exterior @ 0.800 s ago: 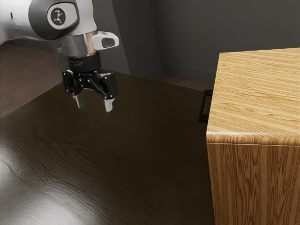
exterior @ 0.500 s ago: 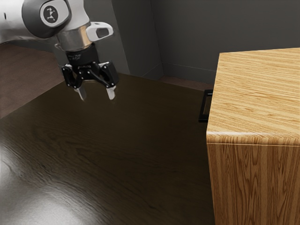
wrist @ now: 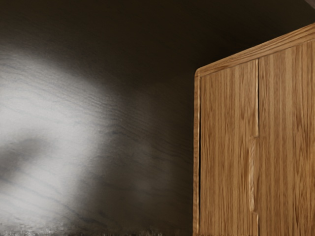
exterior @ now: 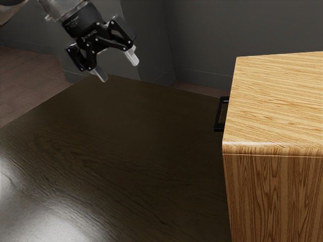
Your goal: Pull the drawer handle with one arm to open the drawer
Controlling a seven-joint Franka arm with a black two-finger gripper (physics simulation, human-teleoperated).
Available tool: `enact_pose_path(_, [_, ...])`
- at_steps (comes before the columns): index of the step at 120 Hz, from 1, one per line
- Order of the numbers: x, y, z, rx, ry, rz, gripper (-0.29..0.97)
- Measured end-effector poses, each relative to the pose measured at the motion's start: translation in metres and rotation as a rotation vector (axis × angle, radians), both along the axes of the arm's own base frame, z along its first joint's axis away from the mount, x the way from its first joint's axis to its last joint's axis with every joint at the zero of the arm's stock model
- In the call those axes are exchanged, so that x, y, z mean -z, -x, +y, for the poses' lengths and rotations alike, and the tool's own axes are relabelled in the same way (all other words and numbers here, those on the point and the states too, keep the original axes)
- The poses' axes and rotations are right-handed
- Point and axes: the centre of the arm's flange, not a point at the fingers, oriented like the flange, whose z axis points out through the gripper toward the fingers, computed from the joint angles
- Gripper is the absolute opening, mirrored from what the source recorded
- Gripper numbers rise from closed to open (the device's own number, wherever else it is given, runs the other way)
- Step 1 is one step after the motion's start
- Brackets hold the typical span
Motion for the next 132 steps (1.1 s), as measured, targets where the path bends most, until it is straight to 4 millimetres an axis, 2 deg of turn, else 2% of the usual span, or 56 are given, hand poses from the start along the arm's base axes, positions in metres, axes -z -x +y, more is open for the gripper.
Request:
enact_pose_path(14, [0.005, -0.006, -0.019, -0.013, 0.027, 0.023, 0.68])
enact_pose_path(35, [0.030, -0.016, -0.054, -0.004, 0.059, 0.086, 0.68])
enact_pose_path(59, [0.054, -0.035, -0.062, -0.027, 0.126, 0.104, 0.64])
enact_pose_path(69, [0.064, -0.041, -0.071, -0.026, 0.138, 0.099, 0.60])
enact_pose_path(90, [0.069, -0.047, -0.106, 0.013, 0.143, 0.062, 0.52])
enact_pose_path(117, [0.083, -0.062, -0.124, 0.038, 0.168, 0.009, 0.38])
enact_pose_path(132, [0.083, -0.065, -0.131, 0.052, 0.185, -0.013, 0.33])
